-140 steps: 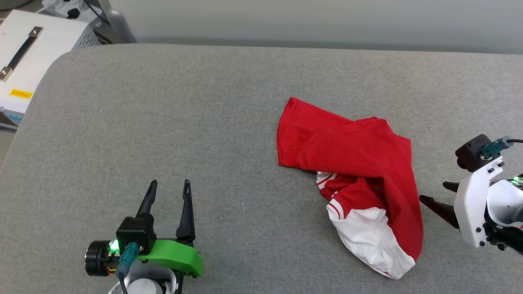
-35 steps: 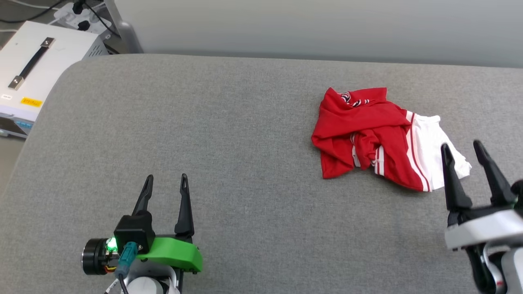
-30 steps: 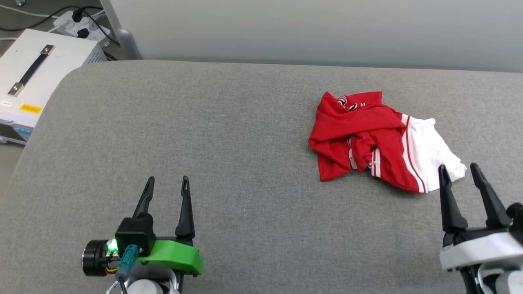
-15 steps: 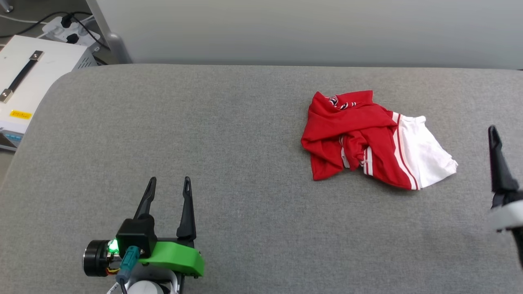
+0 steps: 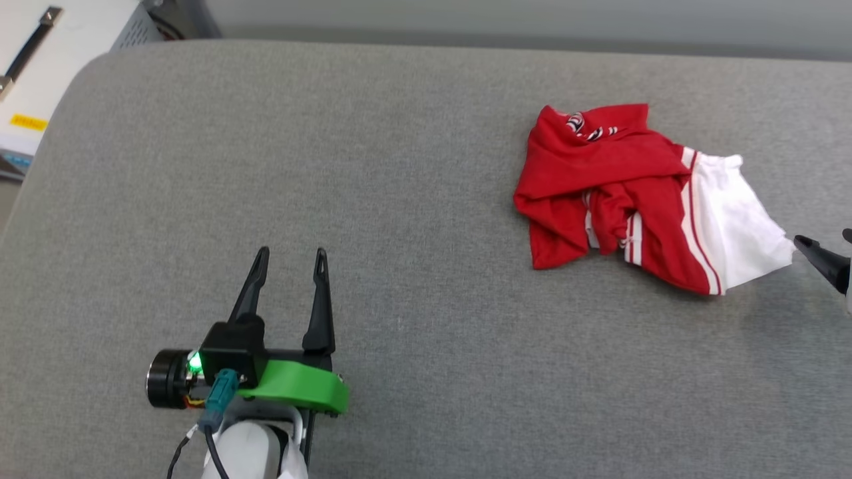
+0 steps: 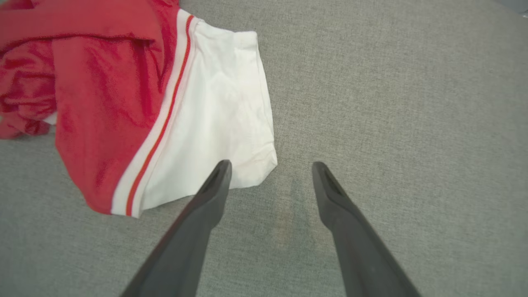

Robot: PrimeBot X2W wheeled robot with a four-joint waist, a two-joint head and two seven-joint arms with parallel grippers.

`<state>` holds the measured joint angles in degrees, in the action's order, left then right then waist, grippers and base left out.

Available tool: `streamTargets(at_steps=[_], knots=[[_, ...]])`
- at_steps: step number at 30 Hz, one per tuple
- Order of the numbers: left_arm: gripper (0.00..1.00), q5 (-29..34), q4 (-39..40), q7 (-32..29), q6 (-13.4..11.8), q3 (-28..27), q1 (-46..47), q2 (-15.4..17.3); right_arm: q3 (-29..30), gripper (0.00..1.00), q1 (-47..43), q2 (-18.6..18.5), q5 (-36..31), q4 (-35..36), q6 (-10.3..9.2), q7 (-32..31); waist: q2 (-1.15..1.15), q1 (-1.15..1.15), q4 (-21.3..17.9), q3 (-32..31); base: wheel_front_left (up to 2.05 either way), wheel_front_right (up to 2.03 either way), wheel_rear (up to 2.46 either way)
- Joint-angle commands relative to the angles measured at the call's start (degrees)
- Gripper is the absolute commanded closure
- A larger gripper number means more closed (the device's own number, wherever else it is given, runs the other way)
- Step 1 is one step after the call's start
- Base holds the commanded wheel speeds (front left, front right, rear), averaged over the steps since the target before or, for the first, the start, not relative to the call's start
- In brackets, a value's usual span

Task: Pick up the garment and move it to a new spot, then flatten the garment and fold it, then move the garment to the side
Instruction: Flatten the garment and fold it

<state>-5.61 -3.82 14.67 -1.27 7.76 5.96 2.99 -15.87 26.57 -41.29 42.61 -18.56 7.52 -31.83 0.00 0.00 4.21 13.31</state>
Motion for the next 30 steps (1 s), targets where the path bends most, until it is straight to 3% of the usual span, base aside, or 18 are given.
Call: streamTargets(at_steps=[1,7,13,14,15,20,25,30], knots=[[0.00,-0.4,0.3,0.3,-0.4,0.4,1.6,-0.1,-0.5,0.00,2.2,0.0,1.1,-1.6,-0.03,-1.1,0.00,0.00,2.0,3.9,0.00,0.00,0.00],[0.00,-0.9,0.5,0.3,-1.1,1.6,4.4,-0.1,-3.8,0.00,6.5,1.8,1.5,-9.1,-0.03,-0.6,0.00,0.00,3.7,7.9,0.00,0.00,0.00],[0.00,-1.1,0.0,0.3,-1.9,1.3,4.5,-0.1,-9.0,0.00,5.1,4.1,4.7,-12.8,-0.03,0.4,0.00,0.00,3.2,7.8,0.00,0.00,0.00],[0.00,-1.1,-0.1,0.3,-2.0,1.1,4.2,-0.1,-9.8,0.64,5.1,3.7,4.8,-12.6,-0.03,1.9,0.00,0.00,2.7,7.3,0.00,0.00,0.00],[0.00,-1.1,-0.3,0.3,-1.9,1.0,4.0,-0.1,-10.5,1.00,5.0,3.1,4.8,-12.1,-0.03,3.4,0.00,0.00,2.4,6.9,0.00,0.00,0.00],[0.00,-0.9,-1.2,0.3,-1.5,0.2,2.2,-0.1,-8.8,1.00,1.4,-2.9,11.9,-6.5,-0.03,13.2,0.00,0.00,-0.1,2.3,0.00,0.00,0.00],[0.00,-0.5,-1.1,0.3,-1.1,-0.3,0.9,-0.1,-4.7,1.00,-6.1,-9.3,17.9,-5.3,-0.03,13.0,0.00,0.00,-1.3,0.9,0.00,0.00,0.00],[0.00,0.0,-1.1,0.3,-0.5,-0.5,0.9,-0.1,-1.7,1.00,-11.4,-10.6,20.4,-9.9,-0.03,12.4,0.00,0.00,-1.3,1.2,0.00,0.00,0.00]])
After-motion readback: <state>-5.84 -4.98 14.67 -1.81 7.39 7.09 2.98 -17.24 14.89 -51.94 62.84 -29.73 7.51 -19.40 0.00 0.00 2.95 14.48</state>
